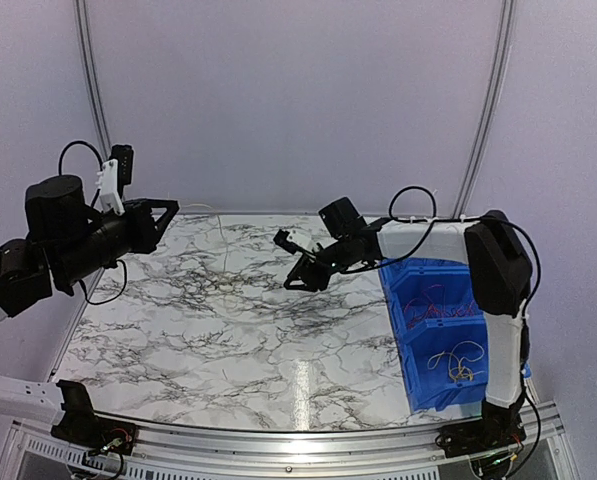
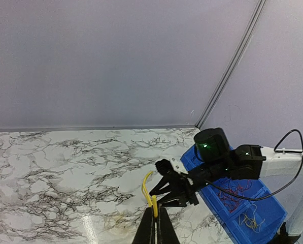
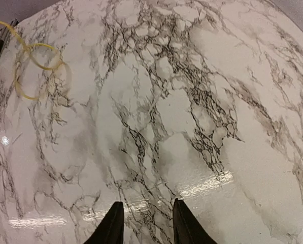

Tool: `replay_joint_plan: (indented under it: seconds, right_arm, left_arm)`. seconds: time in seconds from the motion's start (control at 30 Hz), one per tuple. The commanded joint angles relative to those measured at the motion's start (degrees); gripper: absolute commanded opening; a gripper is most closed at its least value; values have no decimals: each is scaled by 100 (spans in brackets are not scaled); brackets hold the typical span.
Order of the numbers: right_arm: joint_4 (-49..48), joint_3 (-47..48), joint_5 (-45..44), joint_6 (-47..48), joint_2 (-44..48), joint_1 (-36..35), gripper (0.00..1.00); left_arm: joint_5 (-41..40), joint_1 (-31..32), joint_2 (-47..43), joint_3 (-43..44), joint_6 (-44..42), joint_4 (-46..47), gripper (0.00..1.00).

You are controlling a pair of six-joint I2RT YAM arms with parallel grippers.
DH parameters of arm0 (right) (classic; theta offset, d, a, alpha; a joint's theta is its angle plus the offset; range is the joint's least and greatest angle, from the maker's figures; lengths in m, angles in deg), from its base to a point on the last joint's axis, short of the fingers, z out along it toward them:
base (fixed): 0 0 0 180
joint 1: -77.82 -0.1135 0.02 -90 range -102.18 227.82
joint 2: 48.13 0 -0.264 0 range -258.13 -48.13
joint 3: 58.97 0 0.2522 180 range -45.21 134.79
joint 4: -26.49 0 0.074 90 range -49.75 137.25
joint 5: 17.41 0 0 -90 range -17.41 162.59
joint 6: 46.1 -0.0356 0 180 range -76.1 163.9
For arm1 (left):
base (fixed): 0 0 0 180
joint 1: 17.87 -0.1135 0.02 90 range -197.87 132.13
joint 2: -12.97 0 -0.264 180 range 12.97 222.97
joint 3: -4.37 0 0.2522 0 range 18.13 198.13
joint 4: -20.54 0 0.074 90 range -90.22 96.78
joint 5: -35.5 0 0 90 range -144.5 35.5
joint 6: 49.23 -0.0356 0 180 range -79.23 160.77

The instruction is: Untangle the cables

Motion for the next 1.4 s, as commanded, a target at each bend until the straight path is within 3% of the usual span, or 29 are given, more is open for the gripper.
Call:
replay_joint_plan:
  seconds: [0.0,0.13,0.23,0.67,0.73,0.83,0.87,0.9,0.97,1.07,1.2,1.37]
  right_arm:
    - [-98,5,1266,-30,945,-35,44]
    - [-96,189,1804,-222,1389,-112,58]
    - [78,567,1660,-411,1443,-244,64]
    - [323,1523,1363,-640,670,-813,66]
    - [354,1615,1333,-641,580,-834,58]
    - [404,1721,1324,-632,563,-837,9]
    - [450,1754,1278,-628,596,-831,0]
    - [498,1790,1239,-596,651,-828,0]
    - [604,1824,1200,-518,831,-787,0]
    - [747,1800,1270,-437,1171,-668,0]
    - [1022,1770,1601,-360,1636,-355,0]
    - [1395,1482,1788,124,2293,-3,0]
  left_arm:
    - [27,19,50,-172,115,198,0]
    - [106,23,235,-321,134,379,0]
    - [187,19,427,-347,94,536,0]
    - [915,19,1001,-181,91,779,0]
    - [965,21,1000,-233,115,869,0]
    - [964,19,995,-320,107,972,0]
    - [944,21,995,-352,74,1013,0]
    - [896,19,991,-382,43,1026,3]
    - [671,19,975,-471,25,1026,26]
    - [382,19,949,-652,12,1021,42]
    - [114,10,999,-871,-55,1019,52]
    - [-220,10,1309,-989,-126,1071,56]
